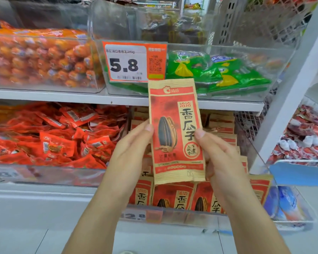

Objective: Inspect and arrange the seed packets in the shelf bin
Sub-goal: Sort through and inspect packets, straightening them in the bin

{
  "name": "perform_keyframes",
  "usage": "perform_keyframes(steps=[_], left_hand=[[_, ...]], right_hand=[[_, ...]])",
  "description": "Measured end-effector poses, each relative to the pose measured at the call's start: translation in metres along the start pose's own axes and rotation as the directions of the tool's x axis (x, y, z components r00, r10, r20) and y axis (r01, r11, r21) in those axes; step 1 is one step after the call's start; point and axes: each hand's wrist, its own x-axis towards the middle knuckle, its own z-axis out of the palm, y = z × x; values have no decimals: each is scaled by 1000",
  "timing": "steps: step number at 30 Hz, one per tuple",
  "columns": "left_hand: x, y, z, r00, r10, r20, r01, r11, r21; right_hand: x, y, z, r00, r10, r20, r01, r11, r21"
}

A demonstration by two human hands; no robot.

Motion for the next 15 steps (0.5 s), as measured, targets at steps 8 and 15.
perform_keyframes(steps=[8,15], left_hand=[[-2,13,12,961,-99,-259,111,993,33],[-9,19,17,965,42,-260,2,986,166]], right_hand=[[0,0,11,993,-118,-22,118,993,5],[-7,2,25,961,-272,-44,272,962,-17]])
